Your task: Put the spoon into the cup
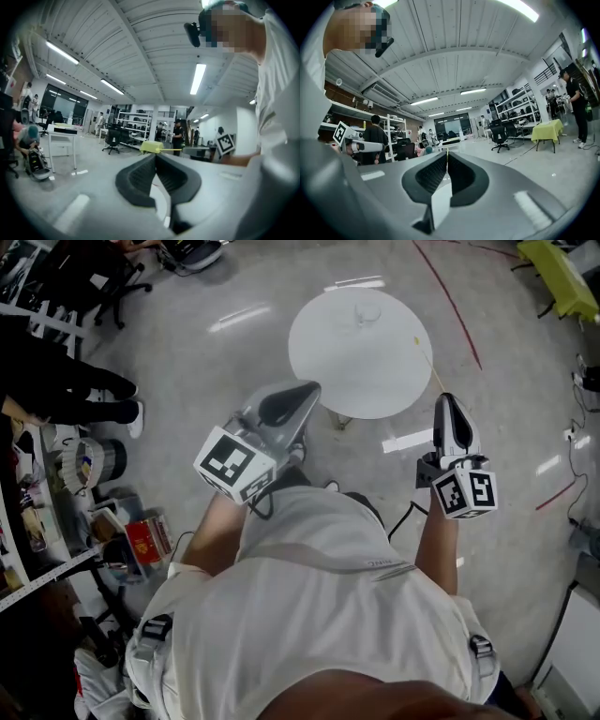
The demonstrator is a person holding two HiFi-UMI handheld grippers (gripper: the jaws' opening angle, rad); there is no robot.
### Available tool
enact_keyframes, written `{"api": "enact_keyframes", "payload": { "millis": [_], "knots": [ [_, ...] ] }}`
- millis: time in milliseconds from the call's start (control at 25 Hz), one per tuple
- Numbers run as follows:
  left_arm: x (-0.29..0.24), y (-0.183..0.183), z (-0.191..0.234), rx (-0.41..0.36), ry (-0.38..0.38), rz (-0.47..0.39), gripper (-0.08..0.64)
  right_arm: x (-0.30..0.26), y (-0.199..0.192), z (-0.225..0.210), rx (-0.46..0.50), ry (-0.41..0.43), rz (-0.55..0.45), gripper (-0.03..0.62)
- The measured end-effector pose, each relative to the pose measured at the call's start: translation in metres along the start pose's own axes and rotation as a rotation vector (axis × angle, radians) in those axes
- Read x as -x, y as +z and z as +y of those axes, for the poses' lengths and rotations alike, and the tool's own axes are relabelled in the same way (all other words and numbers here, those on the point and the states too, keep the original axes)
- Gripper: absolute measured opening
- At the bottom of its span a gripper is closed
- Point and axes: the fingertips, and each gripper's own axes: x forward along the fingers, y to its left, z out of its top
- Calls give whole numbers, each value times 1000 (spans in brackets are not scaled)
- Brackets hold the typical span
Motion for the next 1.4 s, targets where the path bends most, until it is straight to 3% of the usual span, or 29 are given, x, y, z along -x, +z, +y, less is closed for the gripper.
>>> {"api": "enact_keyframes", "payload": {
  "millis": [360, 600, 920, 1040, 1280, 1400],
  "knots": [
    [-58, 13, 165, 41, -55, 14, 2, -146, 3, -28, 20, -110, 90, 12],
    [-83, 21, 242, -33, -96, 39, 2, -226, -5, -31, 73, -156, 165, 12],
    [-126, 24, 254, -5, -135, 53, 2, -277, -28, -59, 176, -153, 303, 12],
    [-136, 28, 252, 9, -108, 53, 2, -286, -48, -79, 190, -164, 371, 14],
    [-141, 35, 249, 7, -63, 56, 2, -304, -109, -104, 222, -110, 587, 14],
    [-145, 35, 252, 19, -38, 62, 2, -318, -134, -112, 244, -89, 646, 14]
  ]
}}
